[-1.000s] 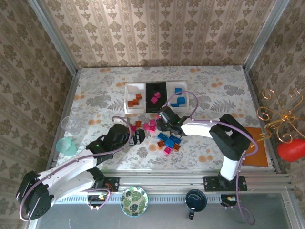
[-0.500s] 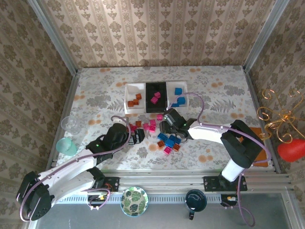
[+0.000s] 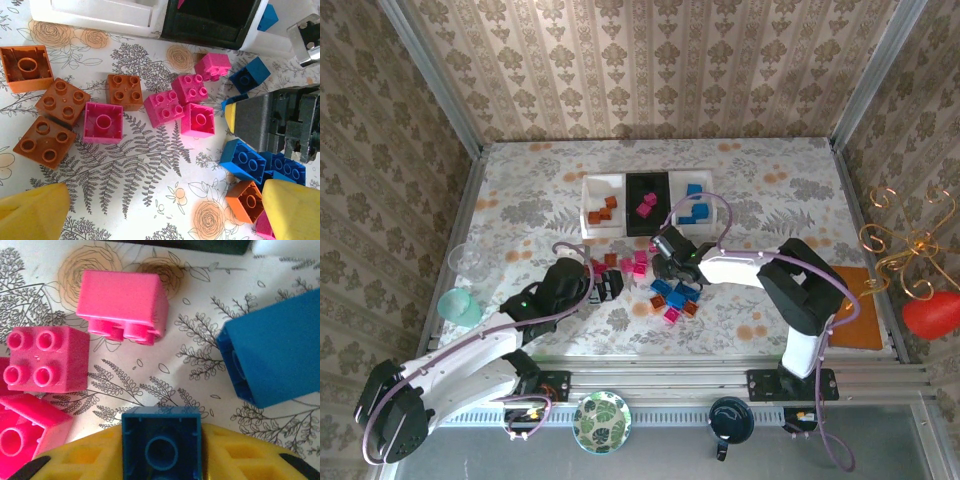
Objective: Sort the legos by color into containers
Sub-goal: Pick up the lego from the center of the table, then place the lego in the container.
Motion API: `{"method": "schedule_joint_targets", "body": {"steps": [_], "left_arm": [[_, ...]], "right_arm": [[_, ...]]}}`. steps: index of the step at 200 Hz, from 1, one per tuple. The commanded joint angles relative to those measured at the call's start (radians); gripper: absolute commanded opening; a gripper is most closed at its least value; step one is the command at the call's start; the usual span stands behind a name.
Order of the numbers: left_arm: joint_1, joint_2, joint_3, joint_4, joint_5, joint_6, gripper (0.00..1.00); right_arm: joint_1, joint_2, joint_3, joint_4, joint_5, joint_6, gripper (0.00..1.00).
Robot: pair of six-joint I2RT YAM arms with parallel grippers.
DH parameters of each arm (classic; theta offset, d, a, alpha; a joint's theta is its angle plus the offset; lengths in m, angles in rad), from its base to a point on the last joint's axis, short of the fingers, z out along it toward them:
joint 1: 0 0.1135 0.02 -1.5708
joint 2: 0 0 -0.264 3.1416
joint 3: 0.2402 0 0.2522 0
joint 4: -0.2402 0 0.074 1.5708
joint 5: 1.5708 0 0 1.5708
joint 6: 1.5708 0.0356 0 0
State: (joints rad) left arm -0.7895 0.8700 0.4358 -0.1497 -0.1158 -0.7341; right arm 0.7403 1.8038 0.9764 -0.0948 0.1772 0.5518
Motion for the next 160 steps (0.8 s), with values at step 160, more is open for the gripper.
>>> {"method": "schedule_joint_targets", "body": {"steps": [160], "left_arm": [[0.043, -0.037, 0.043, -0.093, 0.026, 0.009, 1.0]], "right_arm": [[-0.368, 0.119, 0.519, -0.236, -0.033, -0.106, 0.35]]}}
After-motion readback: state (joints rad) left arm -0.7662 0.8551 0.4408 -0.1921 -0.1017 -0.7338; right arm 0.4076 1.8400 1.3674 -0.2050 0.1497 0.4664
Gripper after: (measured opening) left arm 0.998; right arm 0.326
